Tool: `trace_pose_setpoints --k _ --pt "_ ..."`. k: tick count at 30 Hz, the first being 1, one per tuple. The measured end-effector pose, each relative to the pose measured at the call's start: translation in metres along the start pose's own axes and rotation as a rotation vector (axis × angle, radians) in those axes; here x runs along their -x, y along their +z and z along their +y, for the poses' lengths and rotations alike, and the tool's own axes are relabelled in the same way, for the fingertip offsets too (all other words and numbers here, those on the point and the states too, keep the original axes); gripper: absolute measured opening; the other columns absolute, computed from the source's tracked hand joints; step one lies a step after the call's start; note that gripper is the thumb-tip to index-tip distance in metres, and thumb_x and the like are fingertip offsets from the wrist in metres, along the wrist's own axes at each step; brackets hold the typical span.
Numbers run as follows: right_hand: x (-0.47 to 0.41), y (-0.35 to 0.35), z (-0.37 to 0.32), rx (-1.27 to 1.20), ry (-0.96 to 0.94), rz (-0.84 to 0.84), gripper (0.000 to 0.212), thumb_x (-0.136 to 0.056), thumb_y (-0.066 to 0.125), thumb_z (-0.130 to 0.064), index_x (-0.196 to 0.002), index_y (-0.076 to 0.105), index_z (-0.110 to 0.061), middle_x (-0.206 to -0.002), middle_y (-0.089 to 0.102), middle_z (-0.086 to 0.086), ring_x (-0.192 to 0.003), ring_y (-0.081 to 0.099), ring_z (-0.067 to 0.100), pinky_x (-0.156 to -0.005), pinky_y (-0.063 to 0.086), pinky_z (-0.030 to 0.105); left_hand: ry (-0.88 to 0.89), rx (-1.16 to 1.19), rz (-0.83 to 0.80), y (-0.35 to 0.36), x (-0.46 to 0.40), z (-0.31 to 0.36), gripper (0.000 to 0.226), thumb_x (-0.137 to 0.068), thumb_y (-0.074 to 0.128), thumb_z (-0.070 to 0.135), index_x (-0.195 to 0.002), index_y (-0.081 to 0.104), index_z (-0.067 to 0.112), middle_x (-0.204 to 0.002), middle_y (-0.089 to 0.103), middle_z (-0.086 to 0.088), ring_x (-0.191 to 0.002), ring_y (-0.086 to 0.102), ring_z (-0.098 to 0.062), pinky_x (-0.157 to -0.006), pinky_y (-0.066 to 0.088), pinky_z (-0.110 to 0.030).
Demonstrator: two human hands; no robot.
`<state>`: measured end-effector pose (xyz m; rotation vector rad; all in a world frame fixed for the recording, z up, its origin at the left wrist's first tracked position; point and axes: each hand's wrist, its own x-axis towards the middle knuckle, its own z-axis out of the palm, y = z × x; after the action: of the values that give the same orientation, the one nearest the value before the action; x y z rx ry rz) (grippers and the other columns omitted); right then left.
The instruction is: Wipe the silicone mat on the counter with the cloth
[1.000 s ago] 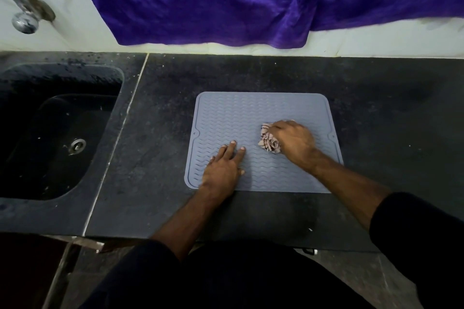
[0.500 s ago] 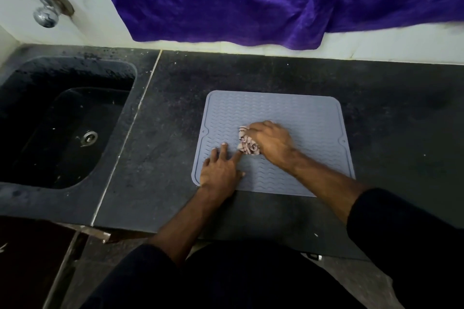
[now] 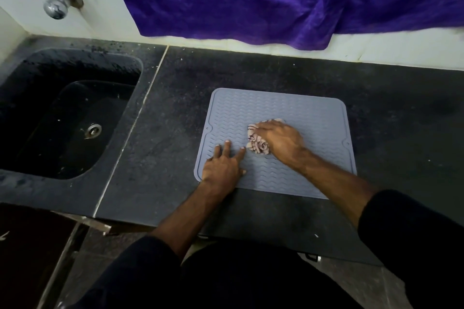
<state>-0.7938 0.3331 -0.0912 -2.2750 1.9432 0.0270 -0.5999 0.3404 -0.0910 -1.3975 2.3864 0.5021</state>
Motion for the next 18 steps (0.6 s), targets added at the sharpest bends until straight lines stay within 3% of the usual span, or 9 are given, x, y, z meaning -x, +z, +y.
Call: trace_pose_setpoints --k 3,6,10,13,18 --pt "0.001 -0.009 0.007 0.015 0.041 0.034 0.046 -0.085 0.063 -0.019 -0.13 0.053 -0.02 -0.136 0.055 0.004 -0.123 0.049 0.026 -0.1 0.043 0.037 -0.002 0.007 -0.007 -0.002 0.0 0.0 0.068 -0.099 0.042 0.046 -0.154 0.004 0.034 -0.162 -0.008 -0.01 -0.149 -0.002 -0.035 -0.113 0.024 -0.053" --pt "-0.01 -0.012 -0.008 -0.073 0.041 0.047 0.06 -0.081 0.066 -0.013 -0.138 0.045 -0.018 -0.146 0.044 0.006 -0.133 0.04 0.026 -0.109 0.036 0.038 -0.006 0.017 -0.019 -0.002 -0.001 0.002 0.069 -0.099 0.043 0.045 -0.154 0.004 0.034 -0.162 -0.009 -0.01 -0.148 -0.004 -0.035 -0.113 0.023 -0.054" --pt "-0.021 -0.004 -0.032 -0.087 -0.017 0.017 0.056 -0.09 0.055 -0.012 -0.143 0.038 -0.019 -0.152 0.034 0.004 -0.14 0.029 0.025 -0.115 0.027 0.038 -0.011 0.012 -0.015 -0.001 -0.002 0.002 0.068 -0.098 0.046 0.045 -0.154 0.009 0.033 -0.162 -0.006 -0.011 -0.148 -0.003 -0.036 -0.112 0.025 -0.056" --pt "-0.016 0.002 -0.027 -0.051 -0.038 0.044 0.055 -0.091 0.054 -0.007 -0.142 0.04 -0.02 -0.152 0.035 0.004 -0.139 0.03 0.026 -0.113 0.028 0.037 -0.015 -0.011 0.005 0.0 -0.004 0.002 0.068 -0.097 0.047 0.046 -0.153 0.012 0.031 -0.162 -0.005 -0.01 -0.148 -0.001 -0.036 -0.109 0.03 -0.056" --pt "-0.007 0.001 -0.007 -0.037 0.002 0.062 0.048 -0.089 0.057 -0.012 -0.136 0.049 -0.022 -0.145 0.046 0.004 -0.133 0.04 0.025 -0.108 0.034 0.035 -0.006 -0.008 0.002 0.003 -0.004 0.001 0.073 -0.097 0.045 0.047 -0.153 -0.001 0.037 -0.162 -0.007 -0.011 -0.148 -0.002 -0.037 -0.109 0.03 -0.057"
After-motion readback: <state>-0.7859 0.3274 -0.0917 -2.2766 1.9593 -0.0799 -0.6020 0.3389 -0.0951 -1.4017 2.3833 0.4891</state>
